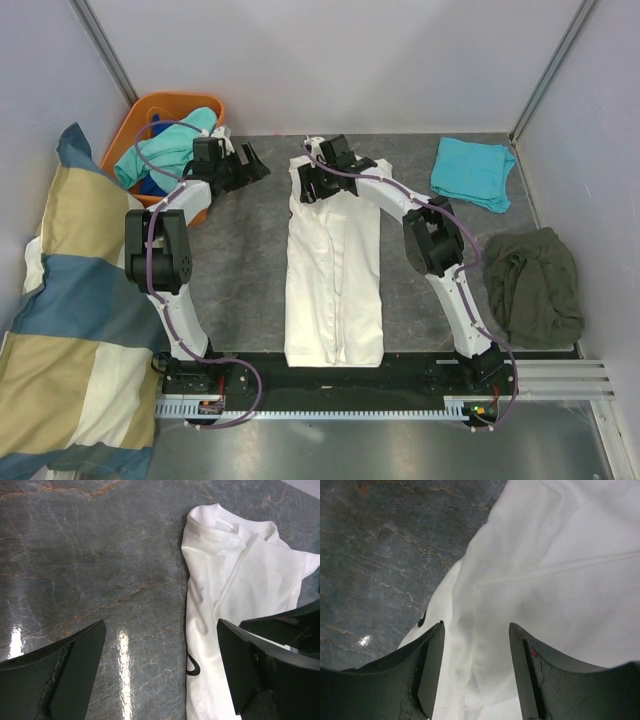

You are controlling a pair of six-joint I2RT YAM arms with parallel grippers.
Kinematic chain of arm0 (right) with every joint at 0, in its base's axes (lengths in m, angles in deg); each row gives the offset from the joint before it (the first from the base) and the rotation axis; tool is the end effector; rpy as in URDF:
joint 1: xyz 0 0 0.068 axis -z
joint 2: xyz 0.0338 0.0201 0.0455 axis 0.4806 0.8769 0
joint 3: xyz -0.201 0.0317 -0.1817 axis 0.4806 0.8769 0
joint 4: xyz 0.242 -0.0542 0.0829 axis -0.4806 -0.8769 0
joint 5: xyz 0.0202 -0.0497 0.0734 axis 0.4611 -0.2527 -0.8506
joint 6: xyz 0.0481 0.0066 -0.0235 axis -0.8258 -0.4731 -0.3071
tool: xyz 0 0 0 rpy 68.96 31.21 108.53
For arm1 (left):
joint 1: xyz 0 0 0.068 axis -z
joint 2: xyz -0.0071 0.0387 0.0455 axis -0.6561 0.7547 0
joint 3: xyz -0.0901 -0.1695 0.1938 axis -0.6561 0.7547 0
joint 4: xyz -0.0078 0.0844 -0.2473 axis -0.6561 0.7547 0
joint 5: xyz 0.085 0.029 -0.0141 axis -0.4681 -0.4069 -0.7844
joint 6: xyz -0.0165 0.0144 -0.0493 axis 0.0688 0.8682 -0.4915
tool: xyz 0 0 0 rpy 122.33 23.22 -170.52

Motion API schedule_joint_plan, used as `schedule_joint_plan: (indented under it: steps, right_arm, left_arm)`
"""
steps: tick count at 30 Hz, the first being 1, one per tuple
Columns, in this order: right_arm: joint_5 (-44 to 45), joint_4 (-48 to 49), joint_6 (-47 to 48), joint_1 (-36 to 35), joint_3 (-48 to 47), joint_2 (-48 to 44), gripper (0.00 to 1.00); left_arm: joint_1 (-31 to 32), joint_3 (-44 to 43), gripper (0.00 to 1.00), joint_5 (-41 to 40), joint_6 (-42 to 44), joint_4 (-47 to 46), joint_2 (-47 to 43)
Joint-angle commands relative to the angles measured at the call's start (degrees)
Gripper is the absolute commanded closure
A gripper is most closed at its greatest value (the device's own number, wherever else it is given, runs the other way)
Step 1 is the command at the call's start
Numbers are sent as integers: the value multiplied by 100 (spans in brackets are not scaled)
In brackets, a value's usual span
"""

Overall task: Fold and stack the t-shirts
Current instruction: Fold the tshirt

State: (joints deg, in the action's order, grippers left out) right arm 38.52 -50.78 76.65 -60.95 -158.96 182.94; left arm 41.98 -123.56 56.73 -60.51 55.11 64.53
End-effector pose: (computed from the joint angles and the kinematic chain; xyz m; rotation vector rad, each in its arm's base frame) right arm 0.4611 0.3020 0.1902 -0.6581 2.2882 0.6561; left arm 0.4439 -0.0193 0.2130 -0.2305 2.1842 -0.6019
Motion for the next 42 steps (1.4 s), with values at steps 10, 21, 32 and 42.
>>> schedule_joint_plan:
  steps: [10,21,32,42]
  right_arm:
    - [160,32,41,41,-434,495,53]
    - [300,357,15,41,188,-154,96]
    - [722,832,-205,50,1288,-1210,93]
    - [1800,858,-644,120,2026,-1737,96]
  left_arm:
    - [-88,127,0,125,-275,-302,-296]
    - [-88,135,0,336,-363,-319,-173]
    - [-80,127,0,565,-486,-372,-155]
    - [-71,127,0,662,-442,-372,-199]
